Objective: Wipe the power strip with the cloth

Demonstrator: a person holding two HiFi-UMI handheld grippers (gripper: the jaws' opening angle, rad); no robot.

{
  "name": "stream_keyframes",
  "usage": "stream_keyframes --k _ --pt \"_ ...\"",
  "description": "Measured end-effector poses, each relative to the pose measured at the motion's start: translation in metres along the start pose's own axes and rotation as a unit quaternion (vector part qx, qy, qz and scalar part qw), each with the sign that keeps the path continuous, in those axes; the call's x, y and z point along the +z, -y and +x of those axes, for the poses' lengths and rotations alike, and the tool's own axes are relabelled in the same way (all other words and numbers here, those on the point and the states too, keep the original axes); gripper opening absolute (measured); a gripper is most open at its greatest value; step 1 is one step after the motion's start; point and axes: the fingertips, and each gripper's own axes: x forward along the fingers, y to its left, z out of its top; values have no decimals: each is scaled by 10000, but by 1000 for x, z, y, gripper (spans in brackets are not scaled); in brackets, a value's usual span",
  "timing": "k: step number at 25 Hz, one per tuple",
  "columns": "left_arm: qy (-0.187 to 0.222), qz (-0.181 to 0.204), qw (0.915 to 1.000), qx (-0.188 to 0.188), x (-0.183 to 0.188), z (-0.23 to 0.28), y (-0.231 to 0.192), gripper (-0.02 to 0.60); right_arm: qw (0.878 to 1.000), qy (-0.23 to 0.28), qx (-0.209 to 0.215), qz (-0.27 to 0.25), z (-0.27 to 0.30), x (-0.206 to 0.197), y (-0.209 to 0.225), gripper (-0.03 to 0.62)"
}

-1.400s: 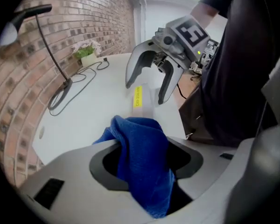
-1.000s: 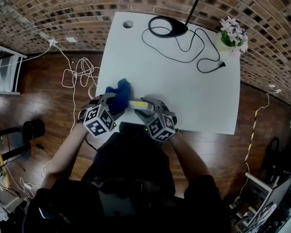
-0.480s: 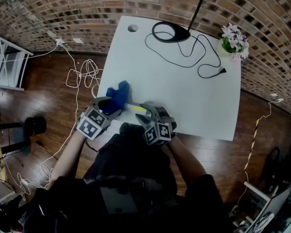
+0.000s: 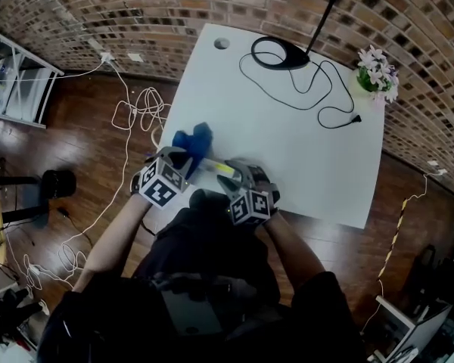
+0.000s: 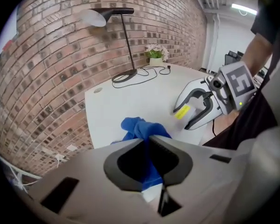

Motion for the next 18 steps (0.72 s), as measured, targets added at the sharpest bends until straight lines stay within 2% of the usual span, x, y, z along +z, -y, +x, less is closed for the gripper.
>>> stream_keyframes --k 6,10,13,18 --pt "147 -583 9969 510 -13 -9 -28 40 10000 49 -1 -34 0 1 0 210" --pt "102 -642 9966 515 -20 -14 -39 40 10000 54 -24 23 0 0 0 209" --pt "174 -864 9946 541 -24 -17 -45 40 10000 36 -30 25 1 0 -1 209" --pt "268 -910 9942 507 -25 -17 -43 40 9999 -39 -22 127 1 -2 -2 202"
